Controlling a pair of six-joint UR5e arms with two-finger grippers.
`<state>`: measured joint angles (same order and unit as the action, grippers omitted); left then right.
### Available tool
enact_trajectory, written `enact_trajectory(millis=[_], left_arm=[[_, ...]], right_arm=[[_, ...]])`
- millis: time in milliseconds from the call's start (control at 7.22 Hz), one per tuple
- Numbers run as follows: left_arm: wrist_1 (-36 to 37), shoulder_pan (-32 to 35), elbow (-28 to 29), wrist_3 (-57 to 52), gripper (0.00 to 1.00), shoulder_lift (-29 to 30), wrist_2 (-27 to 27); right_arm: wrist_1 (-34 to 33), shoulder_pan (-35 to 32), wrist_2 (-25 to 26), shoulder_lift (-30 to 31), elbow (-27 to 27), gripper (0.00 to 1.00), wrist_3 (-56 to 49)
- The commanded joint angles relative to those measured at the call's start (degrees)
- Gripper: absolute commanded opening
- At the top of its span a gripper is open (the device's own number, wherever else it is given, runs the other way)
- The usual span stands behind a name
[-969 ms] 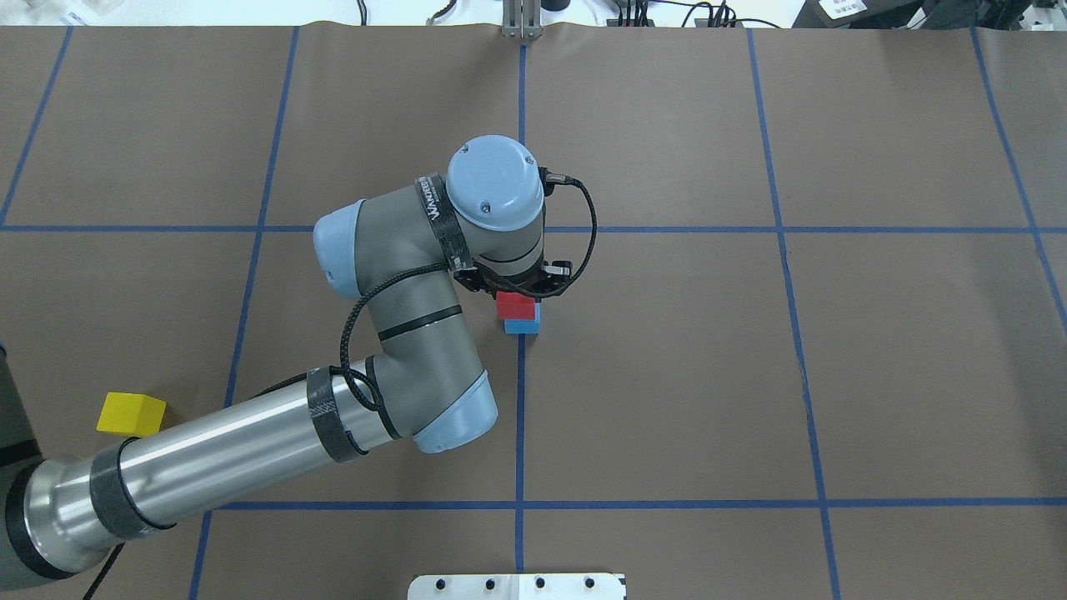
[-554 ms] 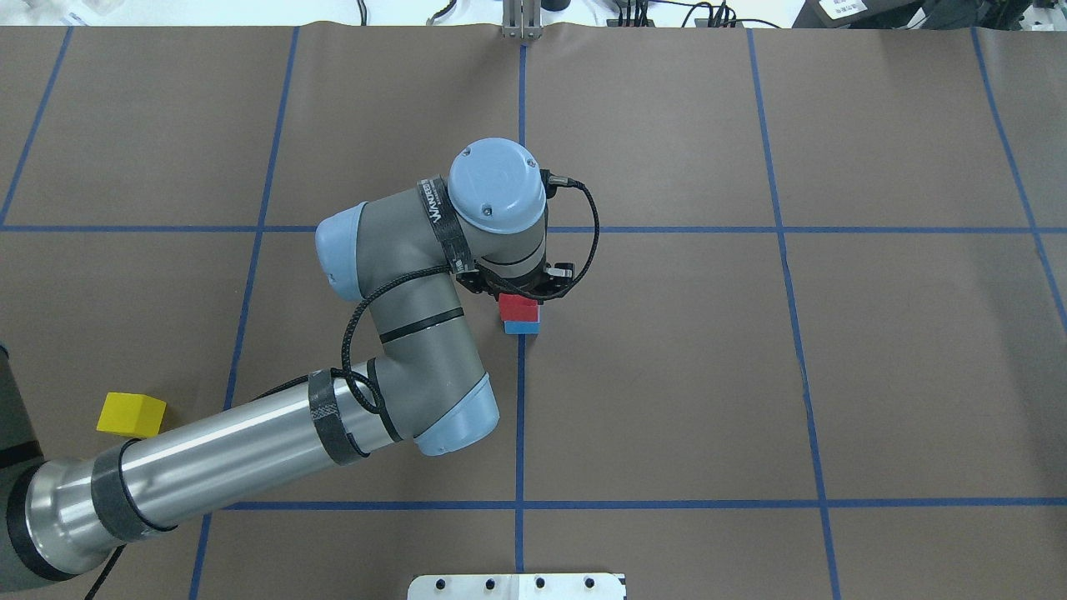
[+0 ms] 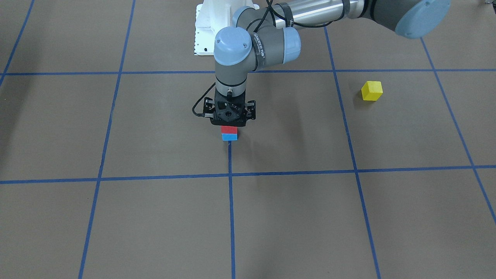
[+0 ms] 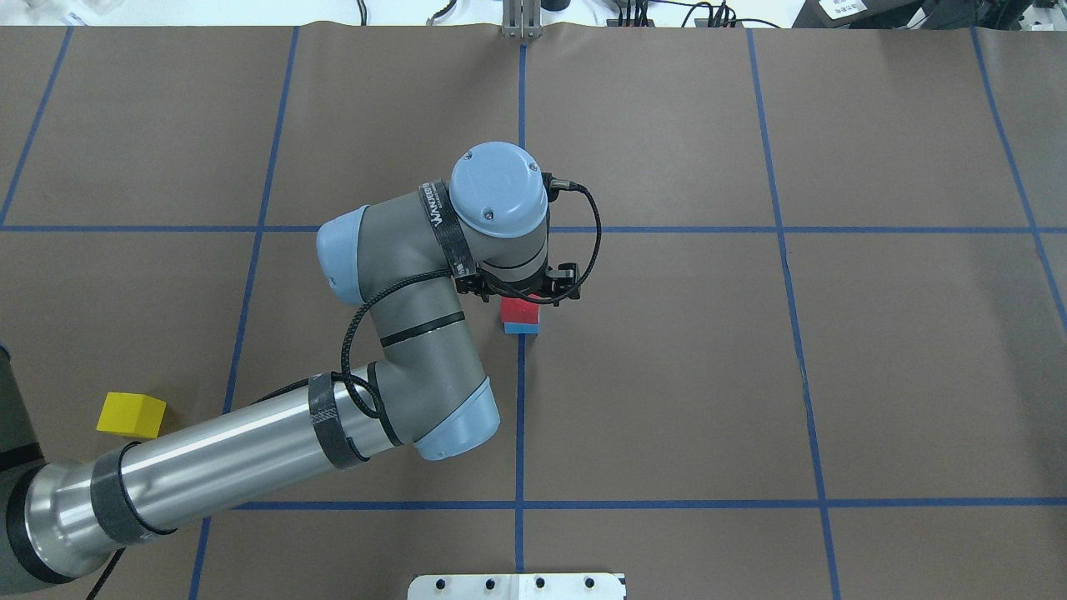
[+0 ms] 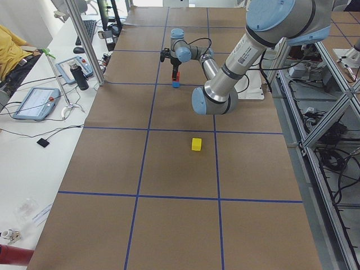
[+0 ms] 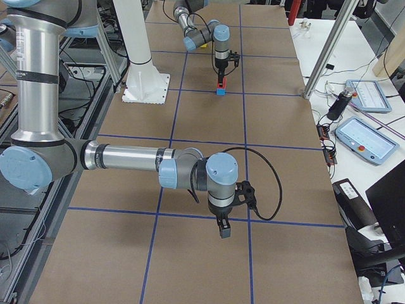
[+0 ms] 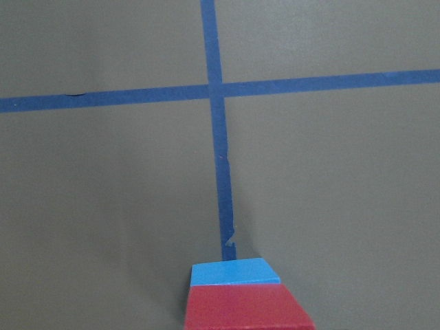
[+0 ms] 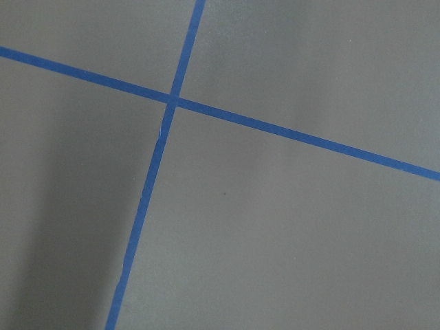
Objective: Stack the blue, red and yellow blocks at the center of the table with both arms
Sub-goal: 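Lower the red cube onto the blue cube and open the left gripper, then move the left gripper to the yellow cube and grasp it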
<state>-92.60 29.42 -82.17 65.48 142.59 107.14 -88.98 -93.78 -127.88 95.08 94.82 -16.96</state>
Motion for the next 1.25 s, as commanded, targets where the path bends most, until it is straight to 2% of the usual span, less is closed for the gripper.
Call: enact_trajectory(millis=[0, 138, 277, 554, 692, 831, 1108], left_arm=[[5.89, 2.46, -8.65, -1.91, 1.00, -2.47, 2.09], [10.55, 5.18, -17.14, -6.80, 1.00, -7.62, 4.45], [12.51, 7.04, -28.02, -11.38, 1.00, -16.55, 5.00], [12.01, 8.72, -41.87, -12.22, 1.00, -34.73, 5.00], [9.83, 9.16, -46.10, -12.13, 1.00, -42.75, 4.92], [2.50, 9.34, -47.02, -12.13, 1.00, -50.84, 5.00], [-17.69, 9.34, -44.67, -10.03, 1.00, -67.28, 5.00]], right_arm=[[0.04, 0.00, 0.00, 0.01, -0.08, 1.00, 0.00], [0.04, 0.00, 0.00, 0.01, -0.08, 1.00, 0.00], [0.04, 0.00, -0.09, 0.01, 0.01, 1.00, 0.00], [0.04, 0.00, -0.09, 0.01, 0.01, 1.00, 0.00], [0.04, 0.00, -0.09, 0.01, 0.01, 1.00, 0.00], [0.04, 0.00, -0.09, 0.10, 0.01, 1.00, 0.00], [0.04, 0.00, 0.00, 0.36, -0.08, 1.00, -0.18]])
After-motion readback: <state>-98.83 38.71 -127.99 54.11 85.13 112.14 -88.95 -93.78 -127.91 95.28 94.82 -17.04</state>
